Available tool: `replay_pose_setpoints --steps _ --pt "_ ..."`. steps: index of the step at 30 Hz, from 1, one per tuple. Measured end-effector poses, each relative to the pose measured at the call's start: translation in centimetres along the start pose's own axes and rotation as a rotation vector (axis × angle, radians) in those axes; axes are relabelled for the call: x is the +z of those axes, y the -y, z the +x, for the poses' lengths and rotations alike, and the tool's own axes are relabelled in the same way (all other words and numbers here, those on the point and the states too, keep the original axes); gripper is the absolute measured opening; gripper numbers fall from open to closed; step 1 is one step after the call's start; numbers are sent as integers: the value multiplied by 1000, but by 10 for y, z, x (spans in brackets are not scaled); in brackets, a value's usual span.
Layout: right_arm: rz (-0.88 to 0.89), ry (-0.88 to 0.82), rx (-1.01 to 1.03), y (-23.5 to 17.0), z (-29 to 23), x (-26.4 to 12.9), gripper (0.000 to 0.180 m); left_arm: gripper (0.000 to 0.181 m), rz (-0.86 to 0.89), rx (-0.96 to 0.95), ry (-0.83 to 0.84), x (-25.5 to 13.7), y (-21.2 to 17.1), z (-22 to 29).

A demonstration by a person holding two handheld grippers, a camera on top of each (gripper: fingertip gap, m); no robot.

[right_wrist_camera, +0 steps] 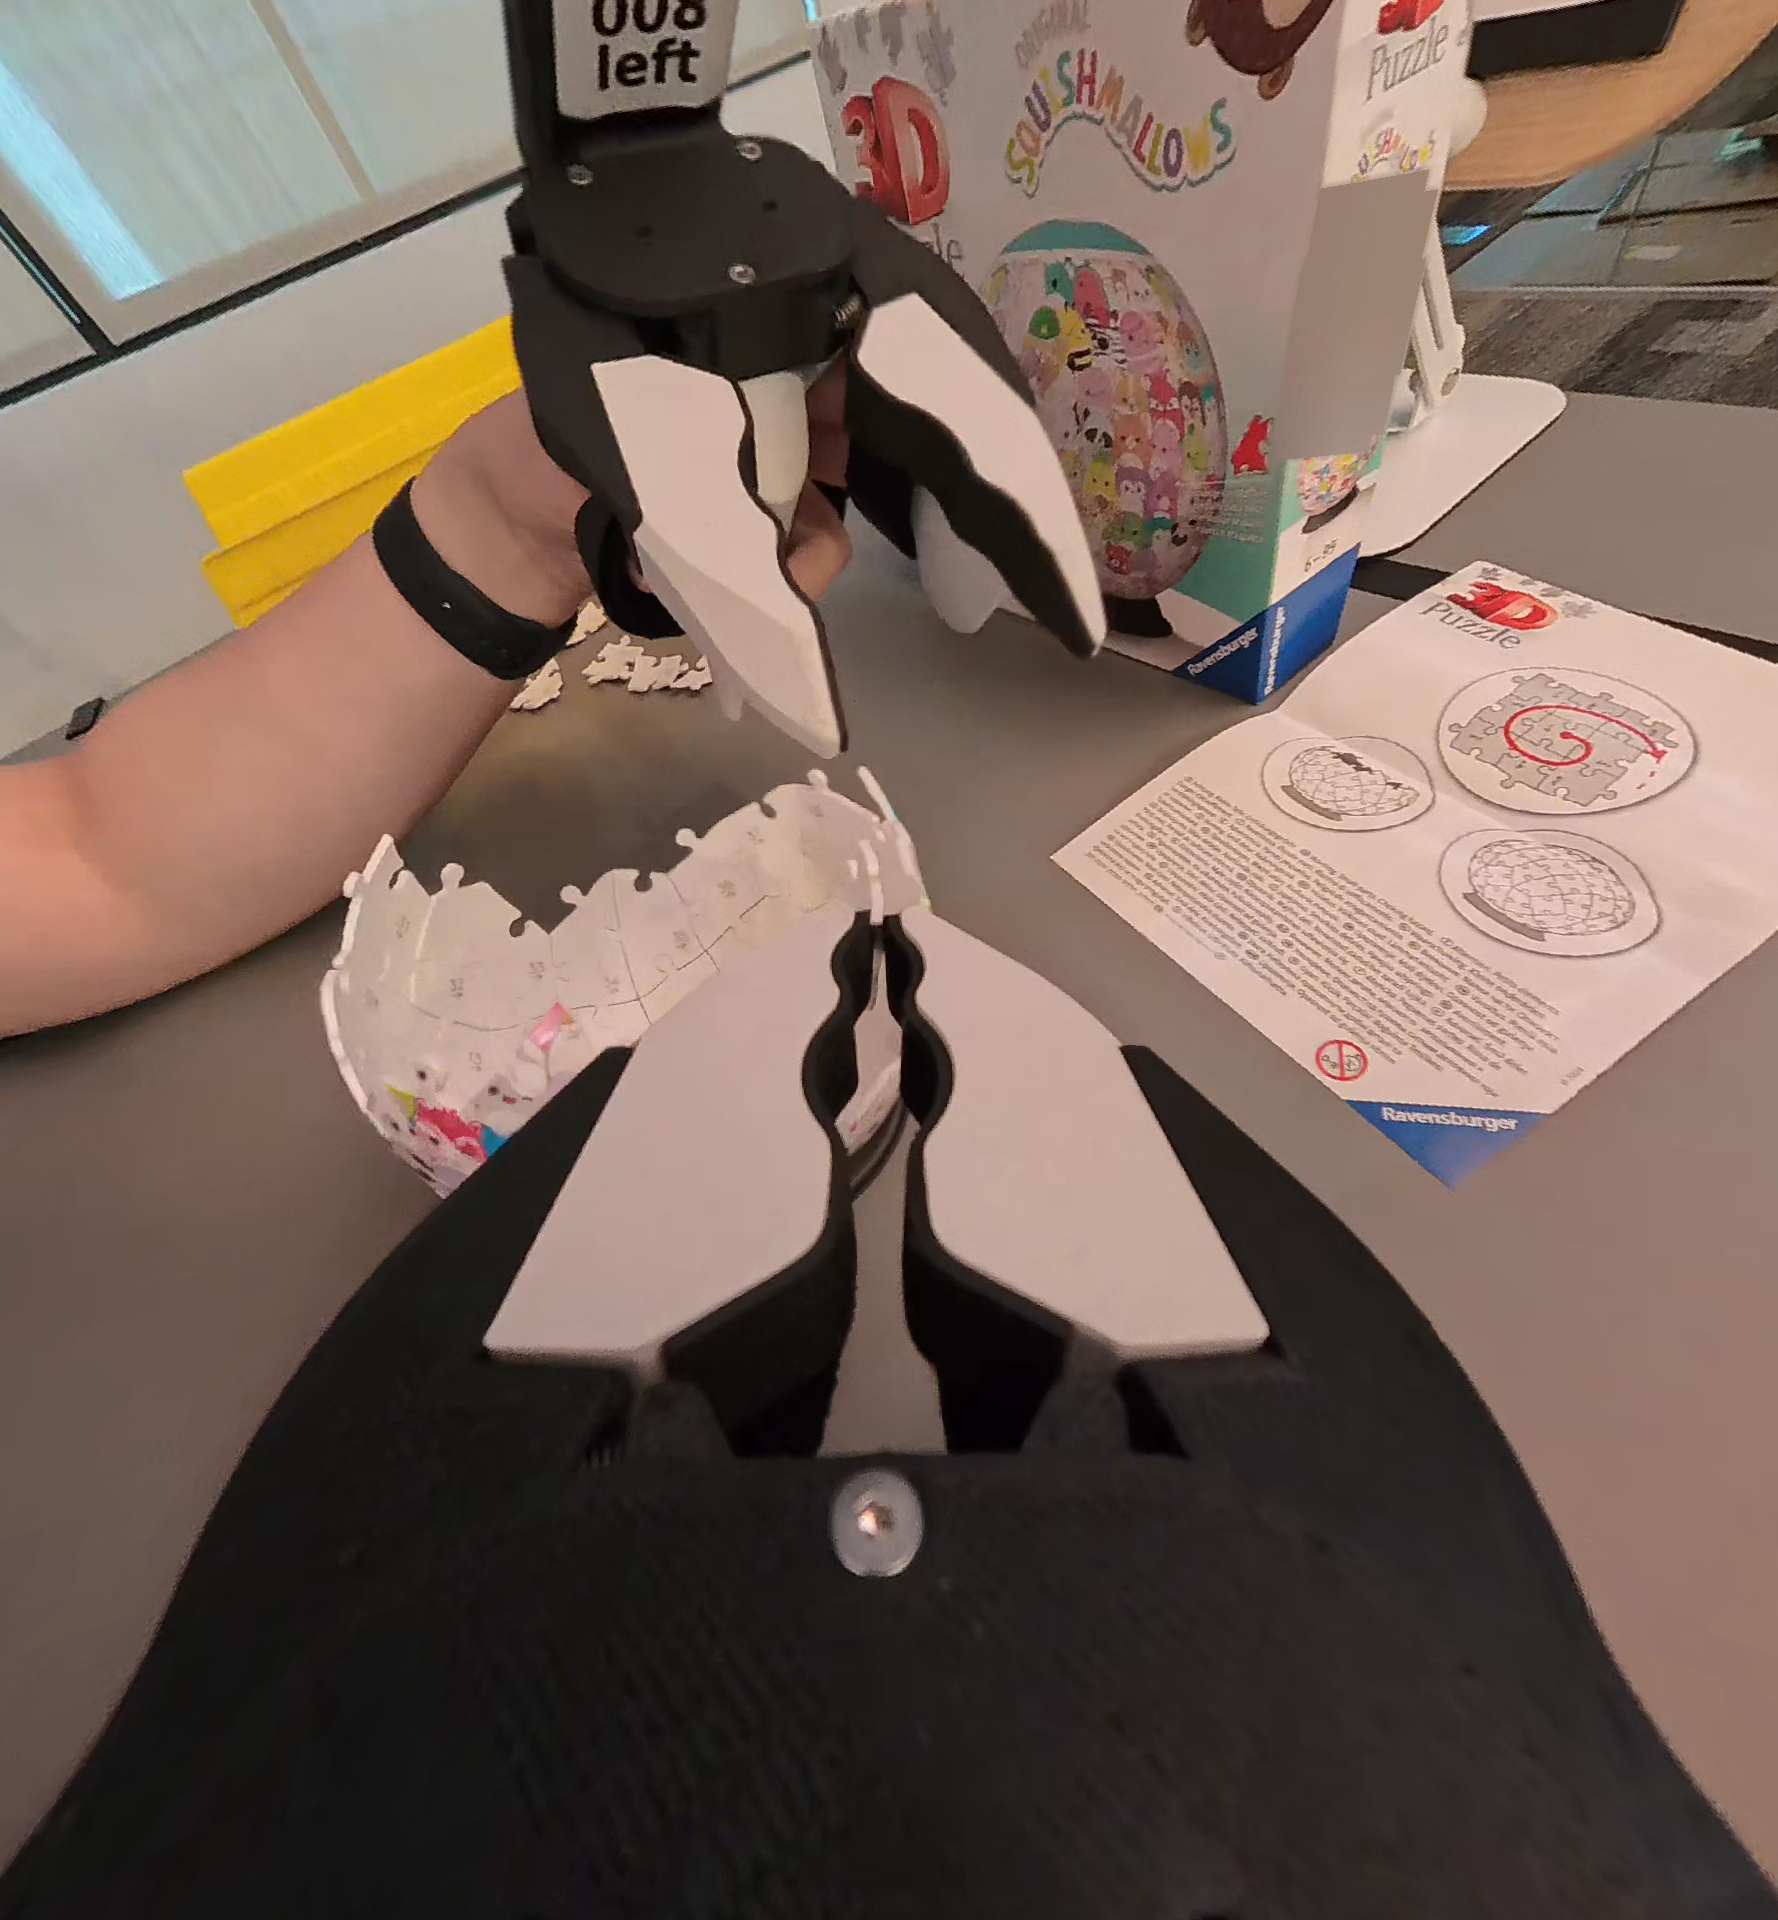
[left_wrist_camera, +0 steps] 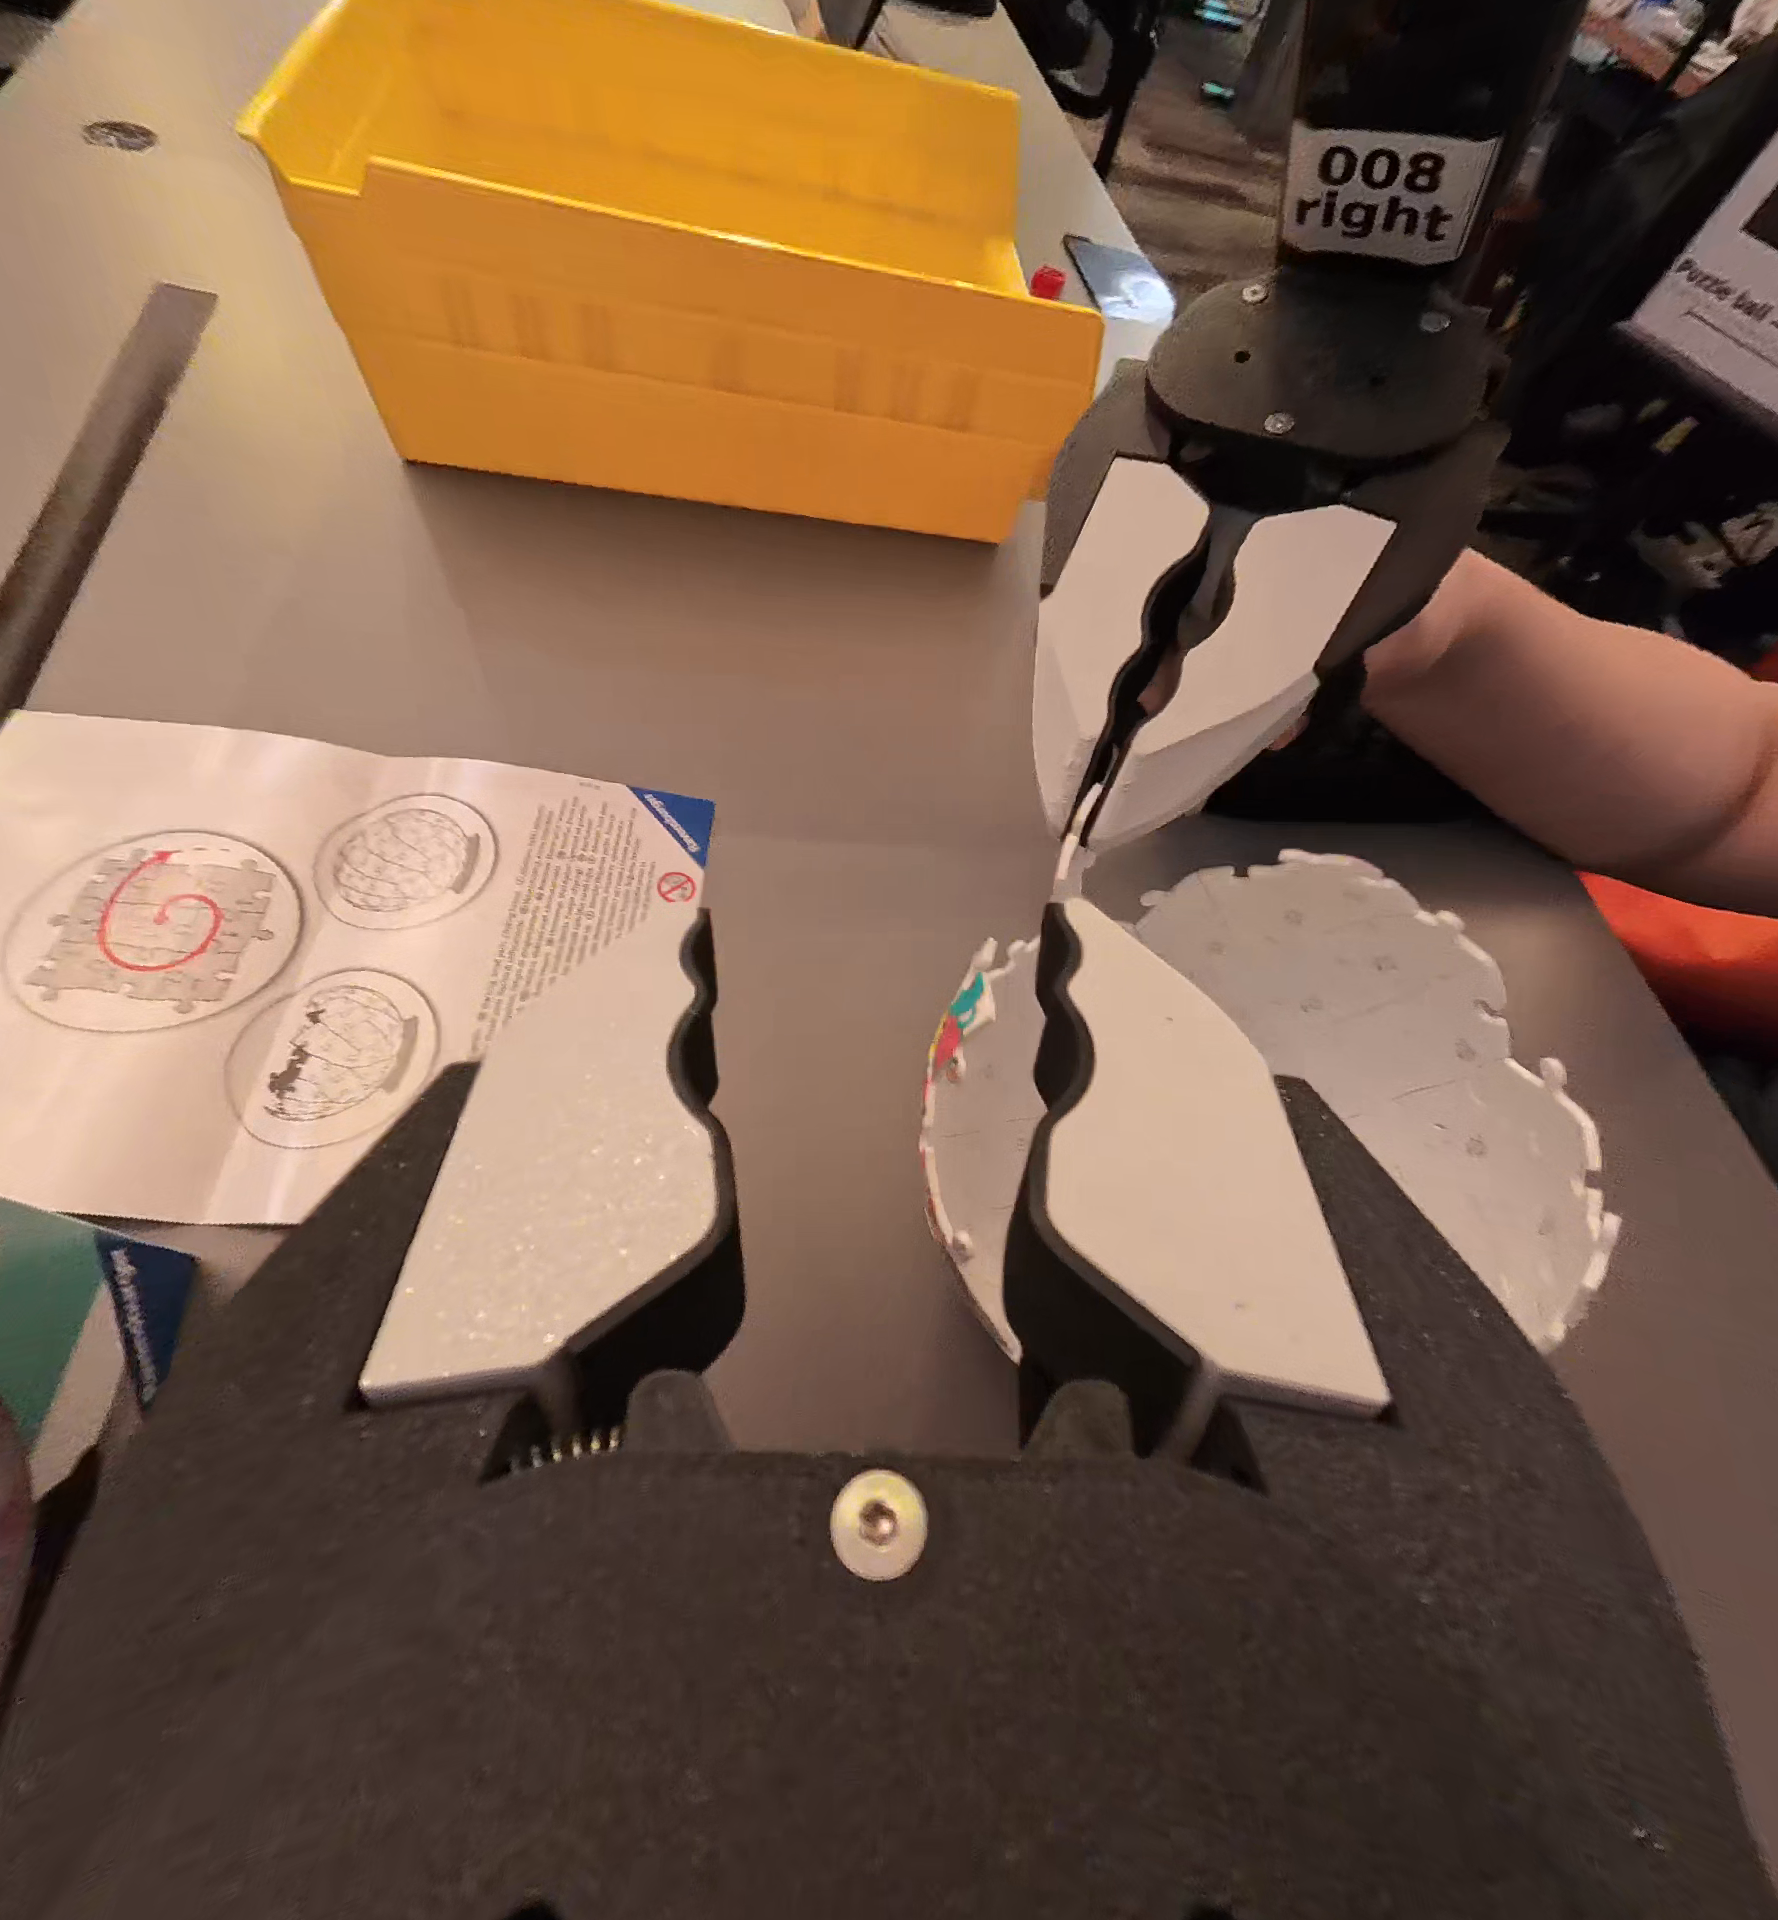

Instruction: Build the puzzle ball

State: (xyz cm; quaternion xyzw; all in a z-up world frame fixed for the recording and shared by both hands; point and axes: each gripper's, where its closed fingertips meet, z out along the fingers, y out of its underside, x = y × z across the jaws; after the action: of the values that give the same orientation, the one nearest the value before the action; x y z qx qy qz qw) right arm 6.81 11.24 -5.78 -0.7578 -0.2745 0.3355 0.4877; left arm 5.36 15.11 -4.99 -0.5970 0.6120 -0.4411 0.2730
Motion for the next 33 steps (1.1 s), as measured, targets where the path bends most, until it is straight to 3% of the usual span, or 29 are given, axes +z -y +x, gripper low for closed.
replay_pose_setpoints --steps 7,19,33 --pt "-34 -56 -3 -6 2 1 3 53 18 -9 3 0 -2 -2" --pt "31 6 74 2 1 -5 3 46 40 0 -39 -5 6 7" --pt "49 0 78 4 3 -8 3 39 -33 87 -17 0 0 14"
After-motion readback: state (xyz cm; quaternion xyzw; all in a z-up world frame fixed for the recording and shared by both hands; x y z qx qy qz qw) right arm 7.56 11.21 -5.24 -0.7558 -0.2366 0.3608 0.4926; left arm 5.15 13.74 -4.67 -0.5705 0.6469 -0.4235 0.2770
